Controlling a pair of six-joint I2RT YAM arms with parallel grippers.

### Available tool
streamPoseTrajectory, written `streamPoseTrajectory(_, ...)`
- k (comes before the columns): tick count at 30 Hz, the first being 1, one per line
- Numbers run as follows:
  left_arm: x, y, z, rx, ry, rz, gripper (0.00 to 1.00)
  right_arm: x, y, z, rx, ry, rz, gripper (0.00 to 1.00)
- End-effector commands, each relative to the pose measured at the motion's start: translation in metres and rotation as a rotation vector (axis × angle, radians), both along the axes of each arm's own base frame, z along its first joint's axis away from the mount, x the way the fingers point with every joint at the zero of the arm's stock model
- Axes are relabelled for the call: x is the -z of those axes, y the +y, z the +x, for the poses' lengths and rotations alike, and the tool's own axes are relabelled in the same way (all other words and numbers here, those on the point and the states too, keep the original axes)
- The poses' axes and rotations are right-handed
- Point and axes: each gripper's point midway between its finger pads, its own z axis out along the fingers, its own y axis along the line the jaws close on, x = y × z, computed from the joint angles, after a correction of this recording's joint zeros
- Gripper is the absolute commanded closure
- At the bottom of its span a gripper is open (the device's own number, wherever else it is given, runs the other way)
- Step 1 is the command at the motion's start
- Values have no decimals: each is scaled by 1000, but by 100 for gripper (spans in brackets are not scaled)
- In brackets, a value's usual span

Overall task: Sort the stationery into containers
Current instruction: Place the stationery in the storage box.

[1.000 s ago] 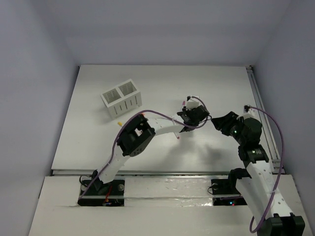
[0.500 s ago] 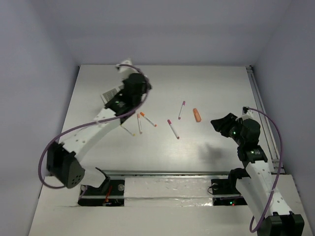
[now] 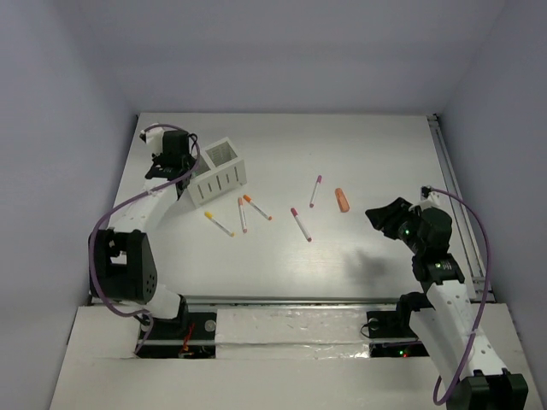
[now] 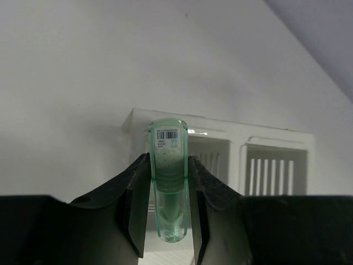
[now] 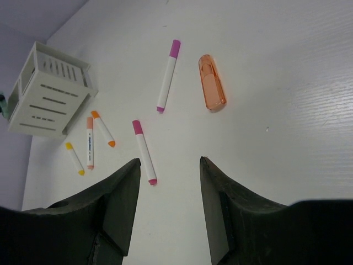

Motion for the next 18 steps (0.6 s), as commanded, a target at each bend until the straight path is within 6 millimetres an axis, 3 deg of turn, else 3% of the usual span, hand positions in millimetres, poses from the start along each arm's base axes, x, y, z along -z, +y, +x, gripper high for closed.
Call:
streamPoseTrajectory(1, -14, -4, 13, 21, -35, -9, 97, -12, 1, 2, -12, -58, -11, 47)
streamPoseTrajectory(8, -7, -1, 18, 19, -15, 26, 92, -13, 3, 2, -22, -64, -5, 47)
streamPoseTrajectory(13, -15, -5, 17, 42, -42, 11, 73, -14, 3, 2, -19, -65, -3, 47)
streamPoseTrajectory(15, -29, -15, 16, 70, -78, 16, 57, -13, 4, 2, -23, -65, -3, 47)
streamPoseTrajectory(18, -49, -32, 14, 106, -124, 26, 53, -13, 4, 3, -25, -61, 0, 47)
